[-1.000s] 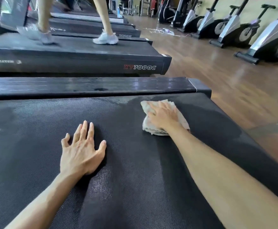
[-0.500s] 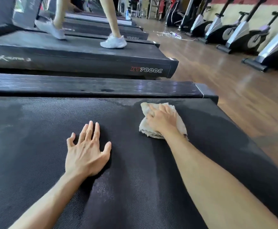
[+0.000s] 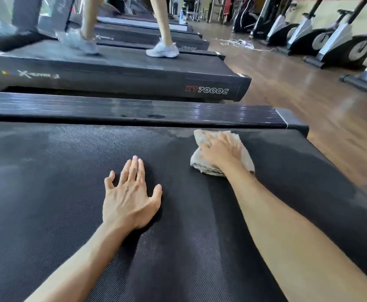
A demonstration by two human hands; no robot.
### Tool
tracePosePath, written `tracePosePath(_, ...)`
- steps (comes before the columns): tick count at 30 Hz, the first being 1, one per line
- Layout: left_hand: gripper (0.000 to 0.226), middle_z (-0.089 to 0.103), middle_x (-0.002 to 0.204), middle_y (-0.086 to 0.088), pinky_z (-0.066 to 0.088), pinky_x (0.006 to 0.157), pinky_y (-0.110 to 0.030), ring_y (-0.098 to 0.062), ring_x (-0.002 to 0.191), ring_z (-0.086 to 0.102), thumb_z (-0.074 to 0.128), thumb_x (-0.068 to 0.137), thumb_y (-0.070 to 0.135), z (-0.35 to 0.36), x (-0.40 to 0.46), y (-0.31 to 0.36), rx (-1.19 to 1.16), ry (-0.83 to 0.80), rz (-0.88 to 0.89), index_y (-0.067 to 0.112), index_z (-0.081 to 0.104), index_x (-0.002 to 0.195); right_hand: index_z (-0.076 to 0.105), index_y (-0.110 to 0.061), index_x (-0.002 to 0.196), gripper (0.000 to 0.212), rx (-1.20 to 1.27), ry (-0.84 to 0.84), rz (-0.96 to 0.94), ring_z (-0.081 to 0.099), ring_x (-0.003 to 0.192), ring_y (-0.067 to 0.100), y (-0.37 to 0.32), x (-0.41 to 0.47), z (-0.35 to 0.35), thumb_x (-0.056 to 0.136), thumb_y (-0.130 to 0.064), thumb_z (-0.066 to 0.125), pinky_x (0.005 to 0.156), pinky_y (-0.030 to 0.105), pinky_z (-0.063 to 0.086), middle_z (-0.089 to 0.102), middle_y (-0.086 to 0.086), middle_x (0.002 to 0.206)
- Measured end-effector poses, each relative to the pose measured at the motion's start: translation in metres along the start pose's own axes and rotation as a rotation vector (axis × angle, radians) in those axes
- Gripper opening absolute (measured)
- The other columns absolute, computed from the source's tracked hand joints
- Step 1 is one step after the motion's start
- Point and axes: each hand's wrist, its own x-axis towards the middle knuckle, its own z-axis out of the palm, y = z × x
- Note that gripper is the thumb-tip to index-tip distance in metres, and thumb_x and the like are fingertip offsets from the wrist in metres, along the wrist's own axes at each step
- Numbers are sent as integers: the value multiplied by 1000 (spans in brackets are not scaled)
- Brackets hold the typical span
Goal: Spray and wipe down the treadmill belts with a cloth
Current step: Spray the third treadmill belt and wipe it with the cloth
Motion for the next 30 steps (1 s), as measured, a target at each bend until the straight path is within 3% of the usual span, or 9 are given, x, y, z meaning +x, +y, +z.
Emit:
tracePosePath(4,95,-8,171,4,1,125,-45,-8,156,-8,8,84,67,0,2,-1,-1,-1,7,15,0,163,42,-50,150,50,53,-73,-278,17,155,23,-84,-2,9,102,-51,28,125,50,2,34,-1,164)
tracePosePath(8,95,-8,171,3,1,125,-45,-8,156,-8,8,84,68,0,1,-2,-9,2,16,15,-1,163,33,-46,158,72,84,-126,-413,3,159,17,-52,-34,4,89,-64,22,128,45,0,15,-4,173)
tracePosePath(12,94,-9,171,1,0,125,-46,-10,156,-10,8,86,65,1,0,-1,-13,9,17,12,-3,162,43,-41,152,56,28,-74,-211,23,152,24,11,-30,-6,98,-53,35,124,45,16,34,-3,163)
tracePosePath(16,95,-10,171,0,-1,125,-47,-10,156,-10,6,84,65,3,1,0,-16,2,12,11,-3,162,62,-36,106,40,-24,70,21,51,114,32,-45,10,-5,88,-32,25,102,49,33,67,3,123)
tracePosePath(19,99,-12,170,0,-3,125,-46,-10,156,-12,1,80,65,2,2,-1,-20,-4,17,11,-6,162,52,-39,145,49,101,-80,-162,22,152,29,-115,17,11,103,-44,28,121,54,6,40,3,161)
tracePosePath(22,96,-15,170,0,-4,126,-45,-9,155,-14,5,83,65,2,3,-1,-17,-22,25,11,-10,161,32,-40,160,56,90,-137,-340,-1,159,20,-146,10,15,106,-53,29,125,52,-8,14,-3,173)
tracePosePath(25,98,-13,170,1,-2,126,-44,-9,155,-12,4,81,67,0,3,-3,-20,-12,26,12,-6,162,37,-41,157,53,74,-105,-353,10,158,22,-123,8,5,105,-52,32,126,51,3,21,-1,171)
tracePosePath(28,97,-11,170,0,-1,126,-44,-9,156,-11,7,83,67,1,2,-3,-29,-7,28,12,-4,162,51,-41,129,37,15,-32,-251,44,125,37,-63,11,-11,93,-40,43,102,52,34,54,9,129)
tracePosePath(30,96,-12,170,-1,-2,126,-45,-10,156,-11,8,85,66,0,0,-2,-34,-4,25,11,-5,162,50,-40,126,36,-8,24,-109,49,120,41,-12,19,-15,91,-40,39,99,53,38,59,9,123)
